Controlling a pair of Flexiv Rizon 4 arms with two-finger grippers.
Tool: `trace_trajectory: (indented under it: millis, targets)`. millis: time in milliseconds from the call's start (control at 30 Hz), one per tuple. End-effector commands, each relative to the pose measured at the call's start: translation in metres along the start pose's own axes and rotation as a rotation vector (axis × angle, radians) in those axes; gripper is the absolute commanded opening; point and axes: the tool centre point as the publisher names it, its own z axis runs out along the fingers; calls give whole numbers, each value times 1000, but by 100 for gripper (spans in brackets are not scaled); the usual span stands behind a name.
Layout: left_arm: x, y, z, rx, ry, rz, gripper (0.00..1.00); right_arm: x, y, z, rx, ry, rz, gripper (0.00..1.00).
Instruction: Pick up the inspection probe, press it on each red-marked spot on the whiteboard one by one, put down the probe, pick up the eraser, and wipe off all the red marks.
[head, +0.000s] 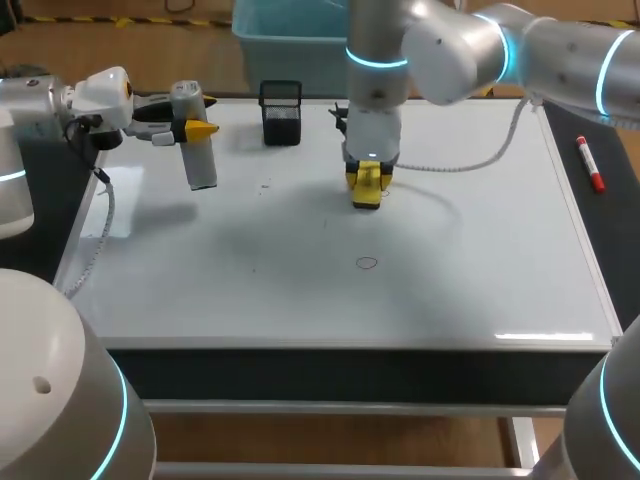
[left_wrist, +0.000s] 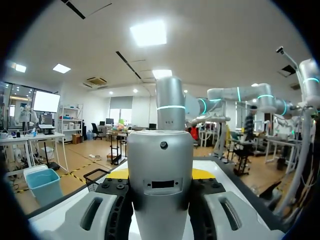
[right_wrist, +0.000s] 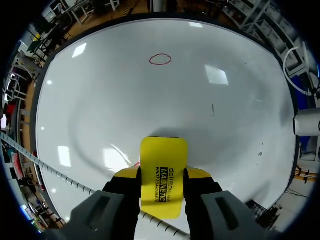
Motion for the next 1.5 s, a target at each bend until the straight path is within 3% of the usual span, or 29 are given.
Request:
trace_trajectory:
  millis: [33,433,733,1033,1167,1500]
  targets:
    - [1,-2,0,-1,-2,0,0,13,4,-1,6,-6,9,0]
    - [1,-2,0,-1,-2,0,0,62,4,4,-5,15,97,0]
    - [1,-2,0,-1,-2,0,0,85,1,1,4,30,140,0]
    - [1,-2,0,-1,-2,0,0,105,-11,-35,45,-63,138,0]
    - [1,-2,0,-1,-2,0,0,123,-25,-54,65,-42,138,0]
    - [1,-2,0,-1,-2,0,0,160,-50,-67,54,2,185,0]
